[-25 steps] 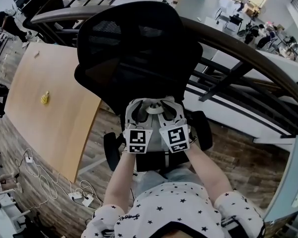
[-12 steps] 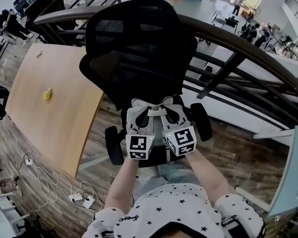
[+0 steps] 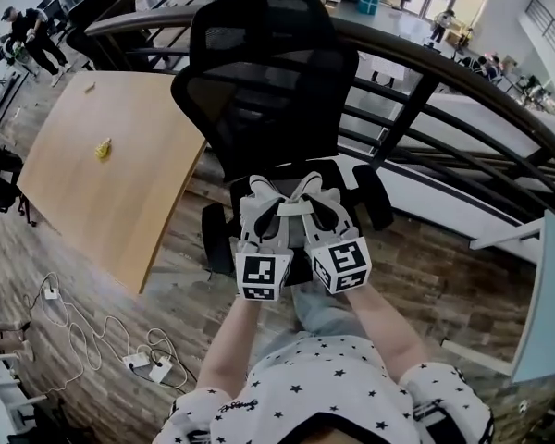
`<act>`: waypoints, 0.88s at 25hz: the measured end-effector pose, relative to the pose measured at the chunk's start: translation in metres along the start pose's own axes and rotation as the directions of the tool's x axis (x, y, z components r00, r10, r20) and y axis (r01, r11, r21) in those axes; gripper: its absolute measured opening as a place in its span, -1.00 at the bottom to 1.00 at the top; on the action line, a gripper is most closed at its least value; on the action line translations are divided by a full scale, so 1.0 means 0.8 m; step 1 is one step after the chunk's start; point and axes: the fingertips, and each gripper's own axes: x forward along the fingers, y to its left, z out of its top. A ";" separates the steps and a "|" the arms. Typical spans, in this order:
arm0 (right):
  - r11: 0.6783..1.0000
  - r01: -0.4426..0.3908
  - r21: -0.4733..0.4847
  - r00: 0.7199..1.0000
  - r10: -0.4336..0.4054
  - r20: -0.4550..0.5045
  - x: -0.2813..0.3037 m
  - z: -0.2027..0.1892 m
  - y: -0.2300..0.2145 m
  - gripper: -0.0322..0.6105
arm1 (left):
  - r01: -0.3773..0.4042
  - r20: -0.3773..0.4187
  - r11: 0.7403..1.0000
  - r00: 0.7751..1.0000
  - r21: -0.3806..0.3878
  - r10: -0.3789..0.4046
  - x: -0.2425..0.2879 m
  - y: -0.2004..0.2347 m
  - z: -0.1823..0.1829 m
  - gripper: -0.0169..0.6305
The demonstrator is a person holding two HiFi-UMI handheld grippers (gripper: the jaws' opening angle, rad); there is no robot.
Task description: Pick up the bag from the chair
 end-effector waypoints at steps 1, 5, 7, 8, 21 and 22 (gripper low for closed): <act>1.000 0.001 0.000 1.000 -0.001 0.010 -0.015 0.001 0.009 -0.90 | -0.001 0.010 1.000 1.000 -0.001 0.001 -0.016 -0.009 0.002 -0.90; 1.000 0.005 -0.024 0.999 -0.004 0.040 -0.072 0.005 0.050 -0.90 | -0.009 0.047 1.000 0.999 0.002 0.009 -0.081 -0.040 0.008 -0.90; 0.999 0.004 -0.033 0.999 -0.002 0.053 -0.101 0.007 0.071 -0.90 | -0.015 0.060 1.000 0.998 0.015 0.014 -0.114 -0.056 0.011 -0.90; 0.999 0.004 -0.036 0.998 -0.002 0.060 -0.117 0.008 0.081 -0.90 | -0.016 0.067 1.000 0.998 0.020 0.015 -0.130 -0.066 0.013 -0.90; 1.000 0.004 -0.023 0.996 -0.002 0.091 -0.288 0.017 0.167 -0.91 | -0.011 0.121 1.000 0.993 -0.012 0.012 -0.285 -0.173 0.039 -0.90; 1.000 0.007 -0.018 0.996 -0.005 0.087 -0.297 0.019 0.170 -0.91 | -0.005 0.118 1.000 0.993 -0.022 0.008 -0.293 -0.180 0.041 -0.90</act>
